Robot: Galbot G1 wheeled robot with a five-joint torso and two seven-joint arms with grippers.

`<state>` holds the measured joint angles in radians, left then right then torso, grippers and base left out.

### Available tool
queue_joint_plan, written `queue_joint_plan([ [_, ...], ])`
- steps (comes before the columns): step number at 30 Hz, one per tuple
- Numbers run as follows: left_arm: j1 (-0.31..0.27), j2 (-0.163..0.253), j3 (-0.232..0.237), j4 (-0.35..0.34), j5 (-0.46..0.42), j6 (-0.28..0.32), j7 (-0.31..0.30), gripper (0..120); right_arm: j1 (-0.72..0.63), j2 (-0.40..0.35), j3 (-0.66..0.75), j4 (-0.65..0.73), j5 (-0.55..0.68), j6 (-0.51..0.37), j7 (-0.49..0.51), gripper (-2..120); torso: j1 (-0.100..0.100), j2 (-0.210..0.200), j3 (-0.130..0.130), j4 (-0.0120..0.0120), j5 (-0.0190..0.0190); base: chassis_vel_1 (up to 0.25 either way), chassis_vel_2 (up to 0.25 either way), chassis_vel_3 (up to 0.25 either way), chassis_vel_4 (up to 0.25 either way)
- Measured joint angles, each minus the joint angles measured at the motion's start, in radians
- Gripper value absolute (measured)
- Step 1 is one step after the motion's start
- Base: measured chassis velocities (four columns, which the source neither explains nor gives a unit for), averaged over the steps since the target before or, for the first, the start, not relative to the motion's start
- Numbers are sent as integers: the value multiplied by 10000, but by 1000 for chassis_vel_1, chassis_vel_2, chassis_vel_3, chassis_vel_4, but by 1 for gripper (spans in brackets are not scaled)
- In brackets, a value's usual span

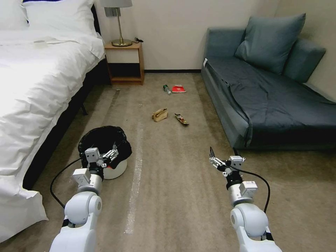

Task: Pick up the trash bin, then pick up the garbage on the floor and place it into the trash bin.

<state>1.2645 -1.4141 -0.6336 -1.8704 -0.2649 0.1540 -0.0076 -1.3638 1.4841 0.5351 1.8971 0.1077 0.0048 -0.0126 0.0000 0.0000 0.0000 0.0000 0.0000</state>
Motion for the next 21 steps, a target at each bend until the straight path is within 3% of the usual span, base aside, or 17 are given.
queue_joint_plan([
  [21,144,100,-125,-101,78,76,91,99,6,50,18,86,-33,-70,-19,100,1,0,0,0,0,0,0,0,0],
])
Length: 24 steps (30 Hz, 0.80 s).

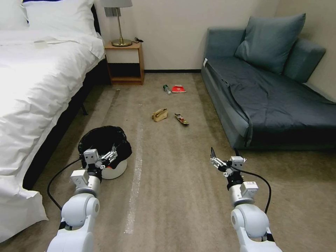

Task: Pick up the trash bin, then pick up the garbage on the floor and place it into the trash bin.

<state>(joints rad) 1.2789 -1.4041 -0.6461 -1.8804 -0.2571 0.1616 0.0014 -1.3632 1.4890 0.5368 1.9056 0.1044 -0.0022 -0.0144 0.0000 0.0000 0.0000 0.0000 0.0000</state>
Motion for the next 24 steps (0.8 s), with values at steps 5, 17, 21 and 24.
queue_joint_plan([
  [5,6,-7,2,0,1,-2,0,100,-4,-15,22,10,-1,-6,-11,100,0,0,0,0,0,0,0,0,0],
  [17,3,8,-16,73,-1,-21,20,99,-7,-33,27,44,96,-55,-1,100,0,-1,-1,0,0,0,0,0,0],
  [21,22,7,-21,75,-2,-31,36,100,-6,27,-19,-7,76,-37,0,100,0,0,0,0,0,0,0,0,0],
  [24,27,8,-21,78,-3,-34,38,99,7,32,-34,-10,76,-39,2,100,0,0,0,0,0,0,0,0,0],
])
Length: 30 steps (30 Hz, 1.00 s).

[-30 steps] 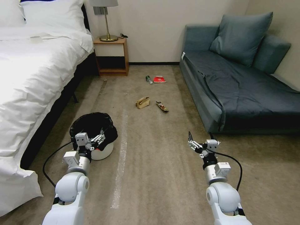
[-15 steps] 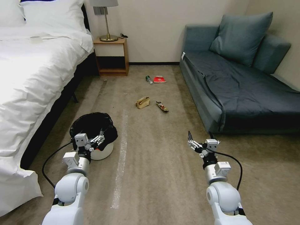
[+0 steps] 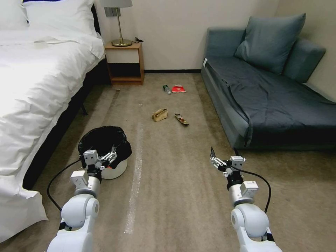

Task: Pick up the trash bin, then pick up the garbage on the floor and place it into the trash bin.

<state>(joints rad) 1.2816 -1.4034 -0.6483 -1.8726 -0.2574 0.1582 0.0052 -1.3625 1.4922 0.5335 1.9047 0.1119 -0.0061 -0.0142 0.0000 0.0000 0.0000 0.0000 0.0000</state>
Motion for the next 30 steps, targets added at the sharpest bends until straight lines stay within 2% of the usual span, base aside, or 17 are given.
queue_joint_plan([
  [5,-32,-3,-9,6,-44,9,-194,99,4,-6,1,-1,-2,-3,2,100,0,0,0,0,0,0,0,0,0],
  [7,-145,-44,101,-17,-316,162,-1056,100,0,-12,13,-19,-3,-3,2,100,0,0,0,1,0,0,0,0,0],
  [8,-145,-44,101,-17,-316,162,-1056,100,0,-12,13,-19,-3,-3,2,100,0,0,0,1,0,0,0,0,0],
  [10,-344,-109,311,-52,-968,362,-2492,100,-12,-8,19,-45,-7,-3,2,100,0,0,0,1,0,0,0,0,0],
  [11,-344,-109,311,-52,-968,362,-2492,100,-12,-8,19,-45,-7,-3,2,100,0,0,0,1,0,0,0,0,0],
  [12,-491,-145,432,-50,-1405,437,-3316,100,-26,1,20,-53,-16,8,2,100,0,-1,0,1,0,0,0,0,0],
  [13,-604,-166,504,-33,-1702,470,-3817,100,-37,11,19,-60,-24,18,2,100,0,0,0,0,1,0,0,0,0],
  [14,-604,-166,504,-33,-1702,470,-3817,100,-37,11,19,-60,-24,18,2,100,0,0,0,0,1,0,0,0,0],
  [16,-900,-200,583,68,-2406,535,-4882,100,-78,26,13,-88,-58,68,1,100,0,0,0,-1,0,0,0,0,0],
  [17,-900,-200,583,68,-2406,535,-4882,100,-78,26,13,-88,-58,68,1,100,0,0,0,-1,0,0,0,0,0],
  [19,-1173,-201,557,216,-2955,552,-5591,100,-109,46,5,-94,-81,118,-3,100,0,0,0,0,0,0,0,0,0],
  [20,-1173,-201,557,216,-2955,552,-5591,100,-109,46,5,-94,-81,118,-3,100,0,0,0,0,0,0,0,0,0],
  [22,-1496,-186,477,466,-3691,561,-6472,100,-133,58,-10,-95,-88,143,4,100,0,-1,1,0,0,0,0,0,0],
  [23,-1496,-186,477,466,-3691,561,-6472,100,-133,58,-10,-95,-88,143,4,100,0,-1,1,0,0,0,0,0,0],
  [25,-1763,-202,395,693,-4454,560,-7188,100,-161,66,-26,-105,-105,167,18,100,0,-1,0,0,0,0,0,0,0],
  [28,-1847,-217,355,772,-4630,554,-7355,100,-170,66,-28,-105,-117,179,18,100,0,0,0,0,0,0,0,0,0],
  [30,-2116,-232,233,1007,-5105,550,-7689,100,-200,54,-28,-106,-127,195,15,100,0,0,0,1,0,0,0,0,0],
])
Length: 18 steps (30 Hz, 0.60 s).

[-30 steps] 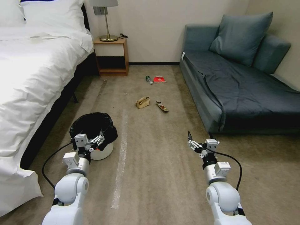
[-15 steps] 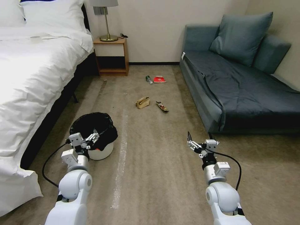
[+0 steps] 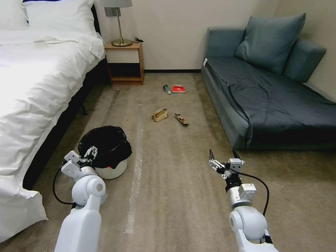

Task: Pick up the trash bin, then pick up the garbage on the floor and place it into the trash bin.

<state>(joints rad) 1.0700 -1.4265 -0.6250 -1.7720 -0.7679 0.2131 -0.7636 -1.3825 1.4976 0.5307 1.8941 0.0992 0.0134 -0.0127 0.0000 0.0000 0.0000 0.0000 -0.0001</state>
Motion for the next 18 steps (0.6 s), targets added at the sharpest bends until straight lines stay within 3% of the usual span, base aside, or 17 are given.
queue_joint_plan([
  [7,-566,35,-306,639,-496,25,-206,100,-69,1,3,1,-40,83,-15,100,0,0,0,-1,0,0,0,0,0],
  [13,-1270,95,-620,1965,-1031,143,-124,100,-154,59,18,-54,-102,255,-212,100,0,0,0,0,0,0,0,0,0],
  [18,-1607,39,-621,2580,-1265,115,128,100,-180,132,-3,-106,-208,357,-356,100,0,0,0,0,1,0,0,0,0],
])
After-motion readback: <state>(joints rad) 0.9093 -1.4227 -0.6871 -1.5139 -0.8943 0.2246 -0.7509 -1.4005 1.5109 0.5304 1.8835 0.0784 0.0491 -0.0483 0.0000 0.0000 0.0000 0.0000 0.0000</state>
